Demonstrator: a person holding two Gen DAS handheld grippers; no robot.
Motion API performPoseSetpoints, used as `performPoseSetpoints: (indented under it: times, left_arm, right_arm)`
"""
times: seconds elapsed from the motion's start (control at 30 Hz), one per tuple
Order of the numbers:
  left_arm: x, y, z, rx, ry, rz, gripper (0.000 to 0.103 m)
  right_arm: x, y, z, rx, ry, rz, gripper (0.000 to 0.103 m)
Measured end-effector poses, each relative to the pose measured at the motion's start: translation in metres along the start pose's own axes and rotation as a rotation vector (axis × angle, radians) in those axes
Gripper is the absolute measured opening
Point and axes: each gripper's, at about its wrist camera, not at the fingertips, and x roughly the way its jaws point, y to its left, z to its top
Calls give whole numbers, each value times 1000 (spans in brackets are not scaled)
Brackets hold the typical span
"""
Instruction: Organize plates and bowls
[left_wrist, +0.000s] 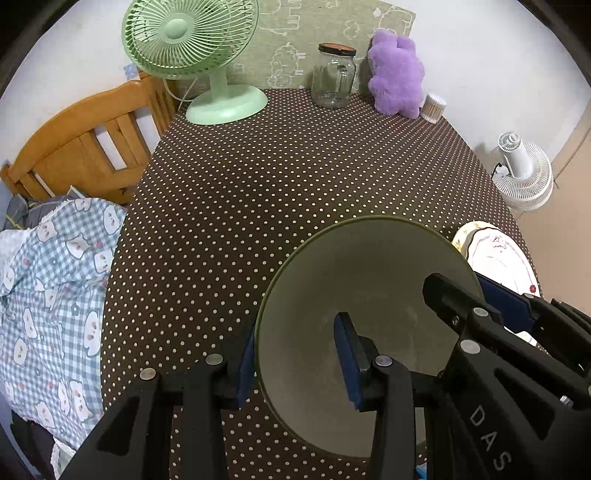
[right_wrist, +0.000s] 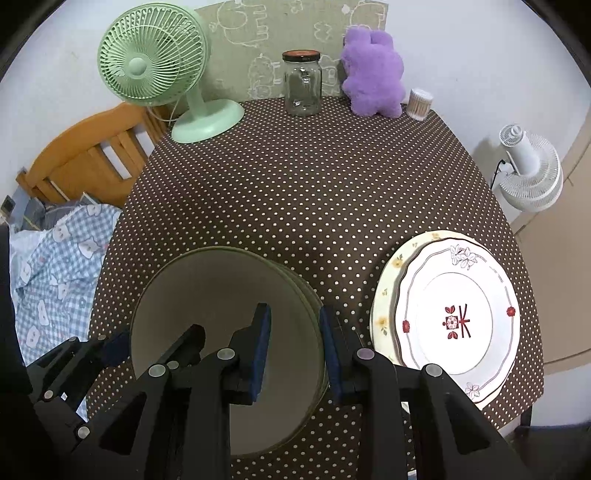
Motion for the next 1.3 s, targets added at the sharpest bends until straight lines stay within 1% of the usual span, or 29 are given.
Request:
performPoseSetpoints:
  times: [0.27,0.4,0.53,0.63,0.67,0.7,0.73,0.77,0.8,0.83,0.87,0.93,1.0,1.03,1.1,1.17,1.3]
  left_arm:
    - [18,-3,2,-9,32,-19,39]
    - [18,-6,3,4,8,-8,39]
    - [19,-6,0,13,7,-3,39]
    - [17,-7,-1,21,8,-4,42]
    - [16,-7,-2,20,11,-14,45]
    - [15,-7,-2,16,12,-23,52]
    - [12,-7,-3,16,11,-35,56]
    - [7,-8,-4,20,7,-45,63]
    - [2,-10,-4,33,-2,-50,68]
    - [-2,-12,-5,44,-9,-52,69]
    - [-6,-14,-5,53,-15,-52,72]
    - [-12,-17,-5,62,-24,-56,76]
    - [-20,-17,-5,66,-39,-61,81]
    - [-24,-17,-5,65,-48,-63,82]
    - [-29,-16,-5,57,-55,-65,85]
    - [-32,-15,-5,50,-61,-70,87]
    - [-34,-14,-7,44,-76,-63,87]
  right_arm:
    - [14,-4,3,-1,8,-22,31]
    - [16,-8,3,-1,-3,-15,31]
    - [18,-8,3,-4,-6,-11,31]
    - [16,-7,1,-19,-2,-7,31]
    - [14,-7,1,-22,3,-6,31]
    - [13,-7,0,-23,6,-3,31]
    - [10,-9,-1,-20,10,15,31]
    - [7,-10,-2,-22,12,27,35]
    - [4,-10,-2,-25,12,34,37]
    - [0,-11,-3,-30,6,40,44]
    - [-4,-12,-4,-32,-2,46,53]
    - [-12,-13,-5,-31,-18,57,64]
    - [-20,-16,-5,-27,-34,66,67]
    - [-22,-16,-4,-25,-34,70,69]
    - [-26,-19,-4,-15,-40,81,71]
    - [-29,-22,-3,-9,-45,94,74]
    - [-31,-29,-3,-4,-45,102,74]
